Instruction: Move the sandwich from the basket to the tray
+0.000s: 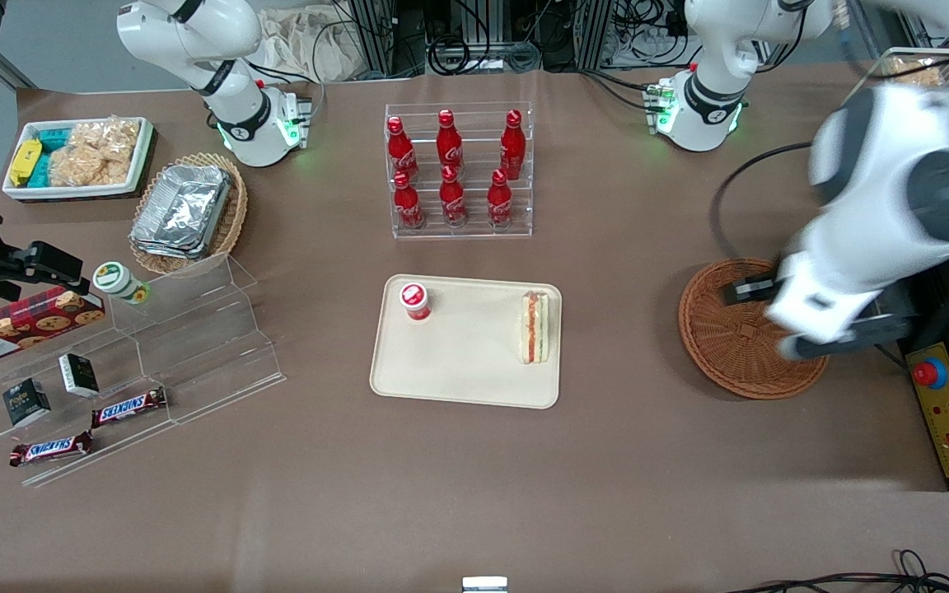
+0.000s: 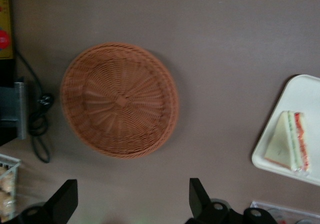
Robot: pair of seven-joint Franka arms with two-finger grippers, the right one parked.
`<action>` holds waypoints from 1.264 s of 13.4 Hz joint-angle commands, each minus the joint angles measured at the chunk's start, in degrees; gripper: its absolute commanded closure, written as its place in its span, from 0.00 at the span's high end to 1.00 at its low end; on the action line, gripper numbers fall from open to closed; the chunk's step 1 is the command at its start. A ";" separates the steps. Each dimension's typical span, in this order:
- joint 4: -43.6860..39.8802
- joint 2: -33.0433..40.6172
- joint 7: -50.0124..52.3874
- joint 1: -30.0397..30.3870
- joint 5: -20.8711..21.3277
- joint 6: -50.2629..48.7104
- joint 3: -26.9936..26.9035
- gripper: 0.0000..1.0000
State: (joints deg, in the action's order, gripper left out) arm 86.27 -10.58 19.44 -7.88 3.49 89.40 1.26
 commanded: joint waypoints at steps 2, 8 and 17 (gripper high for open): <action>6.10 10.12 -8.87 6.81 -0.32 -1.67 0.94 1.00; 5.92 15.93 -12.68 10.43 -0.68 -6.07 0.94 1.00; 4.43 17.26 -22.88 9.64 -1.12 -8.01 -0.82 1.00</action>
